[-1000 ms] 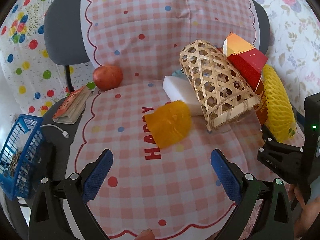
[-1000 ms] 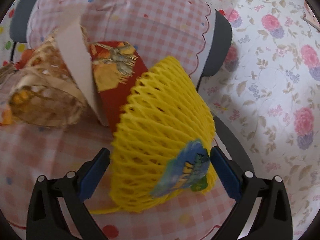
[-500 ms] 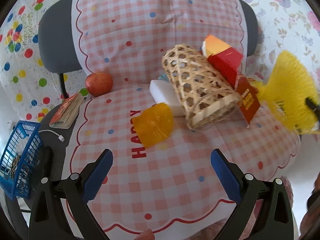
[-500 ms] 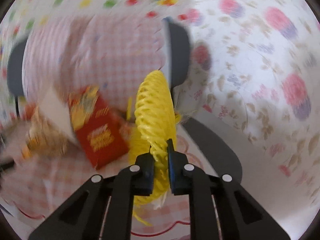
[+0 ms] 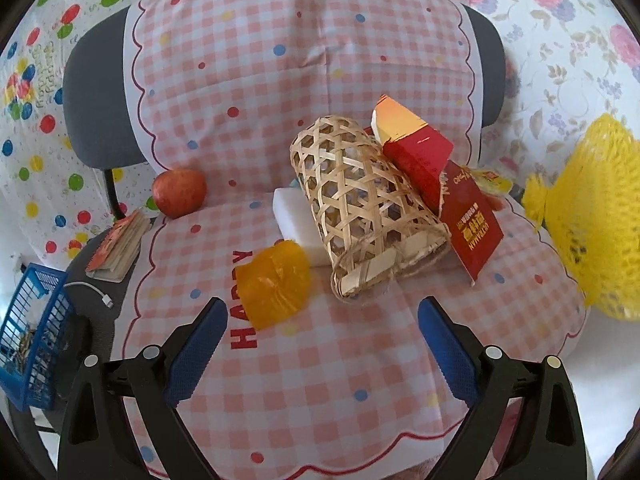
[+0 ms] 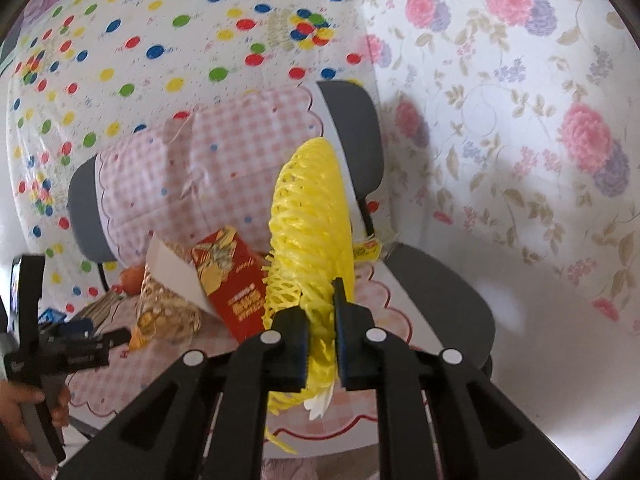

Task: Collect trash
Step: 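Grasp the woven bamboo tube with the left gripper while the right gripper holds the foam net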

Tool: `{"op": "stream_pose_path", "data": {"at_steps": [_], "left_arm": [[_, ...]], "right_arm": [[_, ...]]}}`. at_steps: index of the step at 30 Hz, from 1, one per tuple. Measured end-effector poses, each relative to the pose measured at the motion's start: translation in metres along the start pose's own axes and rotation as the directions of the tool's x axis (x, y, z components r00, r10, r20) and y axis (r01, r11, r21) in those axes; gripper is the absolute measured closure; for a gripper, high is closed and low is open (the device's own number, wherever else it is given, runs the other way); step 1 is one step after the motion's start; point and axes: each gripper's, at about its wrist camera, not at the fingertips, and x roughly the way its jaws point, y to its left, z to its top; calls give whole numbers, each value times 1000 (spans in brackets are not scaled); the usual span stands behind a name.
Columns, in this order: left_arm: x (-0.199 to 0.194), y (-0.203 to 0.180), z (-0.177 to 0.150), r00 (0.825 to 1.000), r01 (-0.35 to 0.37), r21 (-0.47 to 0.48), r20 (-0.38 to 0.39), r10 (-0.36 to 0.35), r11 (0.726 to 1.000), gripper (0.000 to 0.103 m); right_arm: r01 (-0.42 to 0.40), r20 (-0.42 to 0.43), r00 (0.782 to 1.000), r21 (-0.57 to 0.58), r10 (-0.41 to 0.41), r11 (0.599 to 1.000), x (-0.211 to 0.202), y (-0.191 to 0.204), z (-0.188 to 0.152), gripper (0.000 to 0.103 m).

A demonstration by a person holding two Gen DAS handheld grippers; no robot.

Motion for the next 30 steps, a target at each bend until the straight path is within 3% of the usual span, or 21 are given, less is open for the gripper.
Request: {"op": "stream_pose_path", "data": {"at_steps": [2,3,4,5,8,14,17,19,20,24,30], "left_arm": [[3,-2,1,1000,14,10,17,-14,1000,13],[5,-4,1,1000,17,21,25,-17,1000,18],[6,-6,1,999,22,36,29,-23,999,37],[10,-9,2,999,24,50,29,-25,998,41],[18,-13,2,999,28,81,30,-30,996,50],[21,-19,0,997,32,141,67,-41,989,54],[24,-23,2,997,1,174,79,-15,985,64],[25,-23,3,996,1,177,84,-16,984,79],[25,-23,3,996,0,179,85,-15,984,81],[15,-9,8,992,30,128,119,-46,991,94],[-12,23,14,983,112,10,147,-112,994,96]], "right_arm": [[-13,-12,1000,-1,13,1000,3,0,-3,93],[-15,-17,1000,-3,15,1000,4,0,-5,93],[-17,-21,1000,-3,17,1000,5,0,-6,93],[-20,-26,999,-3,20,1000,5,-1,-8,93],[-26,-38,999,-3,26,1000,7,-3,-9,93],[-24,-47,999,-9,23,1000,7,-3,-10,93],[-23,-47,999,-10,23,1000,7,-2,-10,93],[-19,-46,999,-17,18,1000,7,-2,-10,93],[-17,-45,999,-20,17,1000,7,-2,-9,93],[-14,-43,999,-25,13,1000,6,0,-8,93],[-36,-34,999,-29,35,999,-3,10,-4,93]]}}
